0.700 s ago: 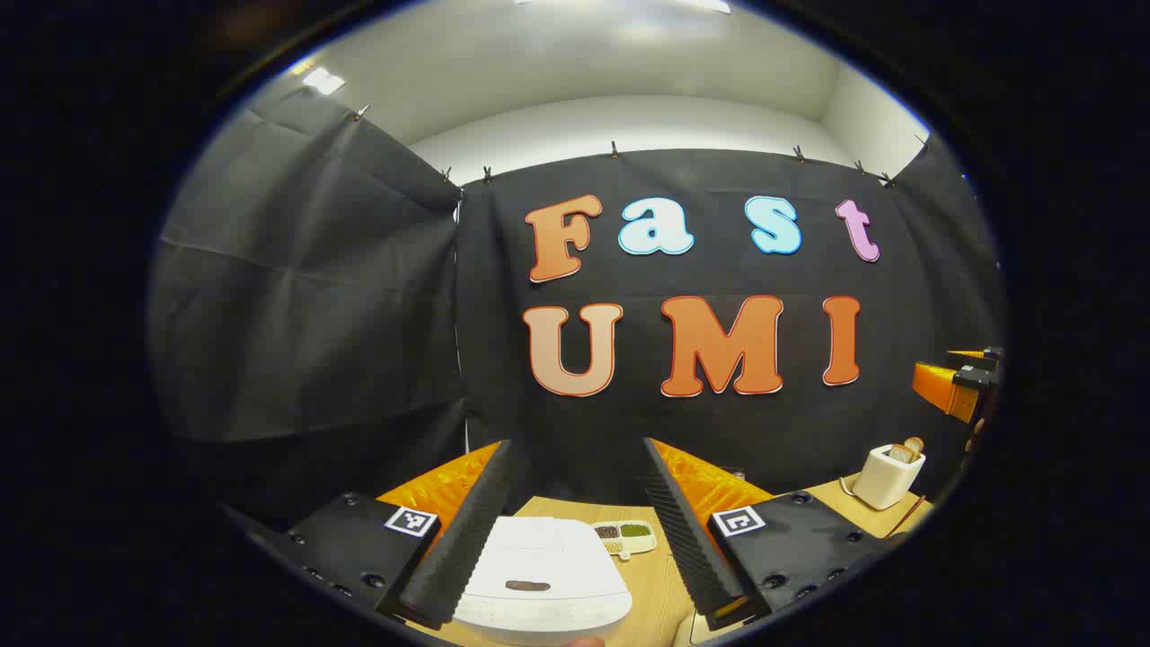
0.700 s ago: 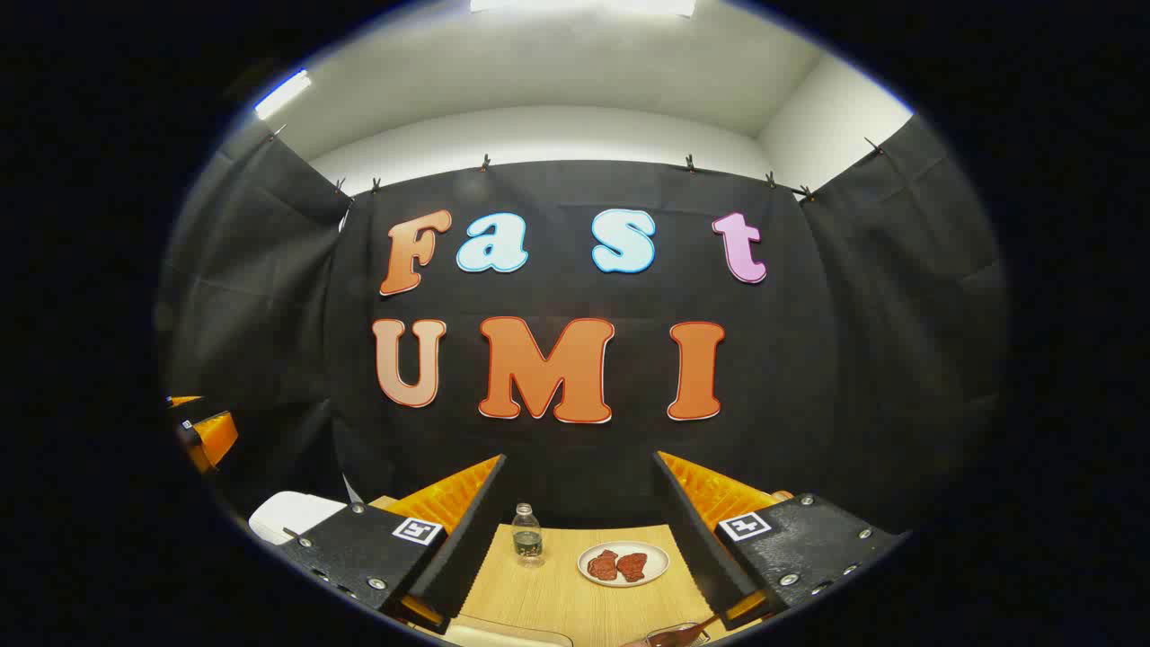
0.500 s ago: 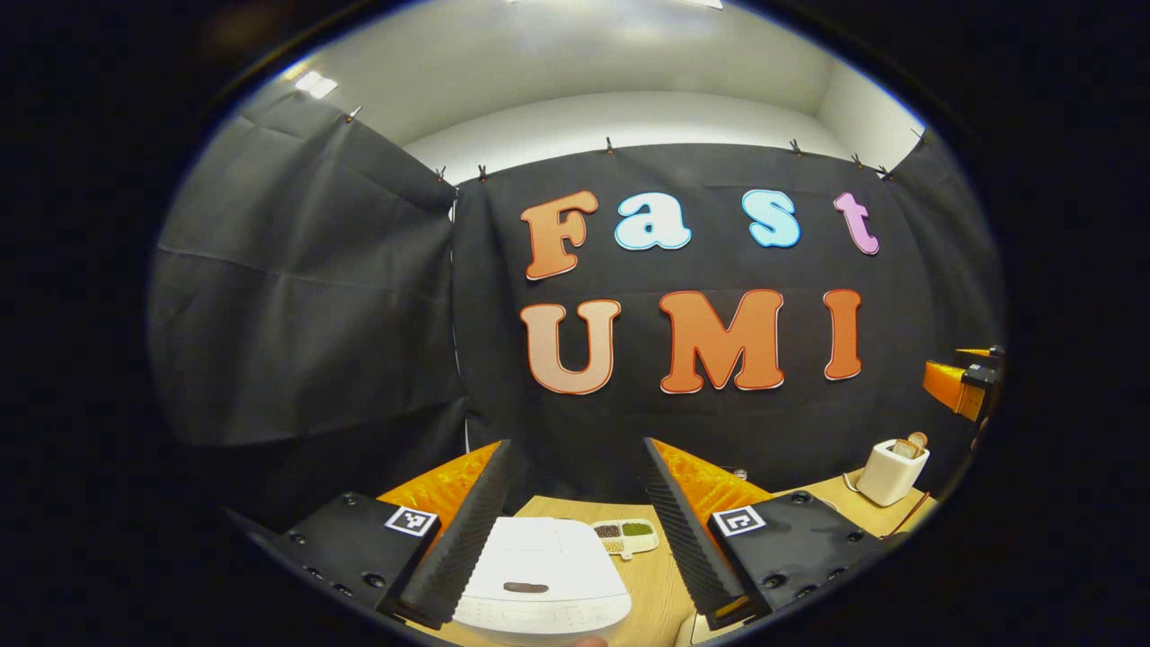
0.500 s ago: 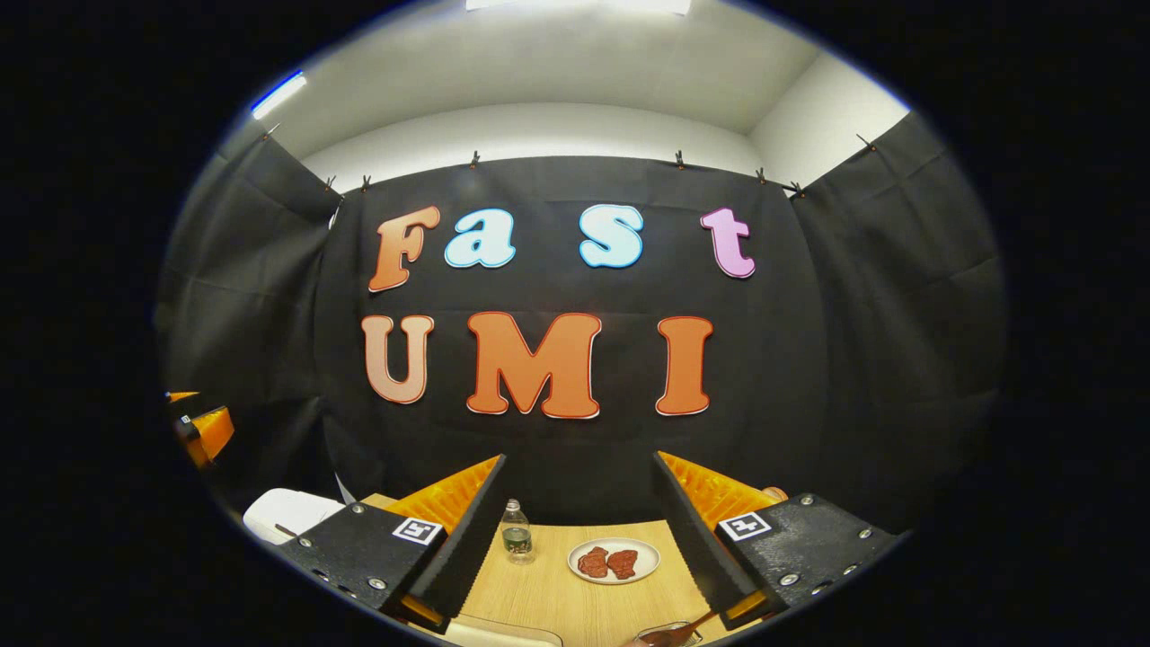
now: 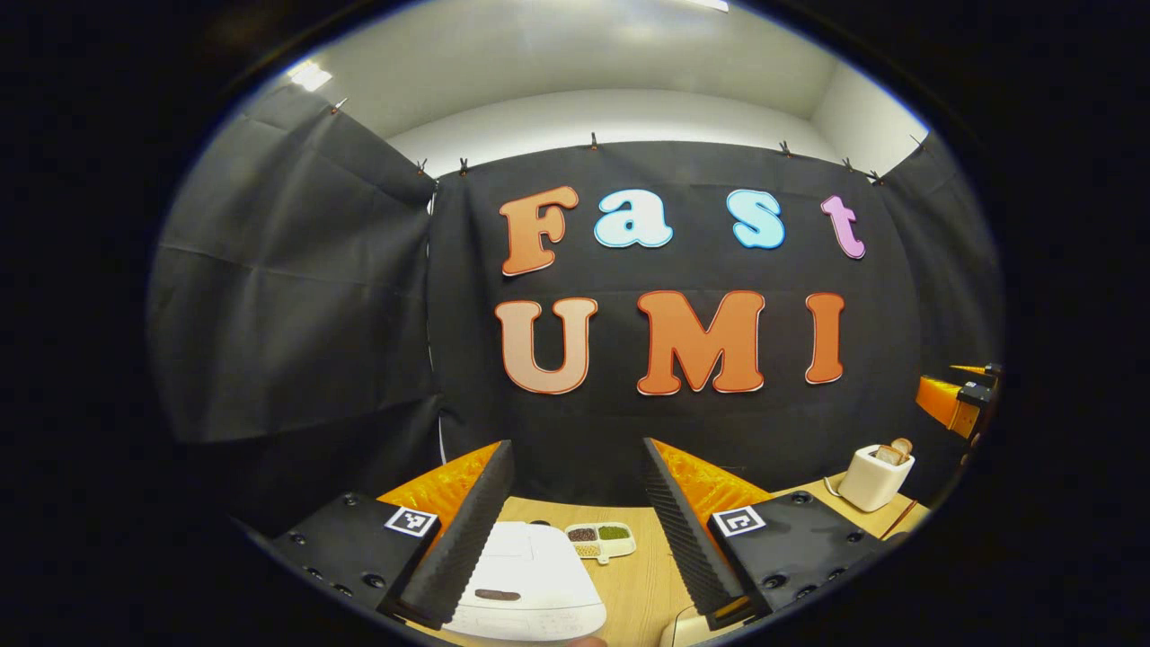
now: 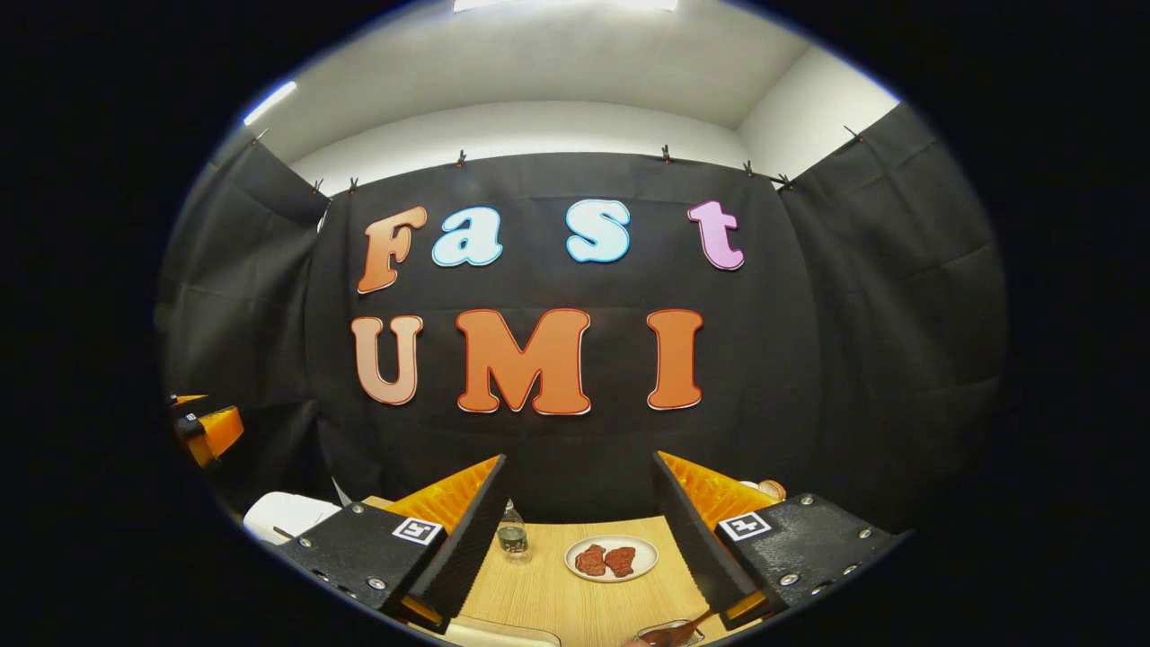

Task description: Close the left gripper, press the button to open the rice cooker; take a wooden spoon from the chopstick holder with the right hand, scoop a spoonful of rice and pour it into the rice cooker, then put the wooden spoon back into the chopstick holder.

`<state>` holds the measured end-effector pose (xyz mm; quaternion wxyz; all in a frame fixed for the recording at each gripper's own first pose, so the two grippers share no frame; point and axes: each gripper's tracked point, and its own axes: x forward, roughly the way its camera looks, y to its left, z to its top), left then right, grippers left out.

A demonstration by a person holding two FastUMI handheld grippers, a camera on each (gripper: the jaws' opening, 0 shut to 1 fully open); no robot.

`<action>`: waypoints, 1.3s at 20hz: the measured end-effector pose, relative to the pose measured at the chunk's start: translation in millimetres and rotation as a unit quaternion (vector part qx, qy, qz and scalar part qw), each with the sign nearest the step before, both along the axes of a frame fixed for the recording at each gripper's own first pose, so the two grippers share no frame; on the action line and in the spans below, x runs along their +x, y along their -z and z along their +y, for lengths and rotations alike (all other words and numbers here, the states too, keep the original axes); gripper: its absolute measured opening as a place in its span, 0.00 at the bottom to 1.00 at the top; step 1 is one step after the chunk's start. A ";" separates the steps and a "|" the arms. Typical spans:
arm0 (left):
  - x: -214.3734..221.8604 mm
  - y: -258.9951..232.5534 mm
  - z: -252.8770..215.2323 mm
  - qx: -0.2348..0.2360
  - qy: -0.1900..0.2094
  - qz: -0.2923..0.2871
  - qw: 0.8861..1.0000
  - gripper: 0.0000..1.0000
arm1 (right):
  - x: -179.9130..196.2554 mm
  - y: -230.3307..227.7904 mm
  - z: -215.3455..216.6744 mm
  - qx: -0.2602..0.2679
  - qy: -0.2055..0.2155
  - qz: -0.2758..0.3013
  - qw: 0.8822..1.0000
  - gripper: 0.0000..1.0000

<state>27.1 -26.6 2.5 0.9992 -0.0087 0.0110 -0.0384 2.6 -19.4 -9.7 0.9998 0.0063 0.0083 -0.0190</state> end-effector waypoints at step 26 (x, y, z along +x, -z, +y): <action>46.5 163.6 73.1 -0.099 -0.012 0.413 0.905 0.05 | -47.2 36.2 -84.6 -0.023 0.121 0.048 0.991 0.96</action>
